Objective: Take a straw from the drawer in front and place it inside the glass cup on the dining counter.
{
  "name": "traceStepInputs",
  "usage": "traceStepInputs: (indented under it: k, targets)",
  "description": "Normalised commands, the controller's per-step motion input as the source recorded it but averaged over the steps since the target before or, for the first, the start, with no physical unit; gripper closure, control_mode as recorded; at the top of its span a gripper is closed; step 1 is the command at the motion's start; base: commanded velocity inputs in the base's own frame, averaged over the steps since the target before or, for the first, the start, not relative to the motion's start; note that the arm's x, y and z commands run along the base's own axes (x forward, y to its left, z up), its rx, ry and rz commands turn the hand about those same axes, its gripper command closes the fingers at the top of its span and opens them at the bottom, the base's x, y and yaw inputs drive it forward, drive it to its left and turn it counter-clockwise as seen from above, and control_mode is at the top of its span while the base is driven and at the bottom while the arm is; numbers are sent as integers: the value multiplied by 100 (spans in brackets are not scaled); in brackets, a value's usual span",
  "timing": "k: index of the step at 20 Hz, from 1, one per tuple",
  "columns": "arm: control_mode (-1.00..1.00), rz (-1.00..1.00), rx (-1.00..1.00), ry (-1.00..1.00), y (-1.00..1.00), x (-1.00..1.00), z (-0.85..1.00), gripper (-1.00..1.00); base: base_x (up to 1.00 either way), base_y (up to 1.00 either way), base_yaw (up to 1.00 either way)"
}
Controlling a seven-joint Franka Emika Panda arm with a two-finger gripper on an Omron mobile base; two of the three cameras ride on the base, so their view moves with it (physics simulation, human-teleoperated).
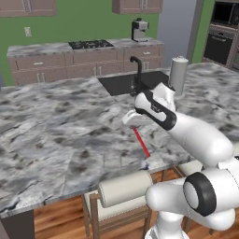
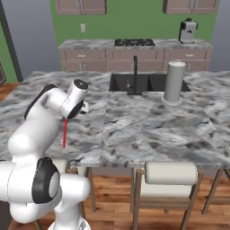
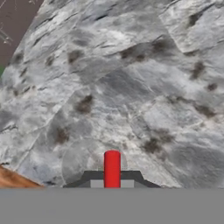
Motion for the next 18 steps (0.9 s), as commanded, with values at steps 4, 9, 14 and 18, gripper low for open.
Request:
traceStepInputs:
  k: [4,9,14,18]
  targets:
    - [-100,17,17,-11,-2,0,6,100,0,0,0]
    - [-100,16,19,-11,-1,0,8,100,0,0,0]
    - [-100,16,16,-15,1,0,17,100,0,0,0]
    - [-100,19,18,-15,13,4,18,100,0,0,0]
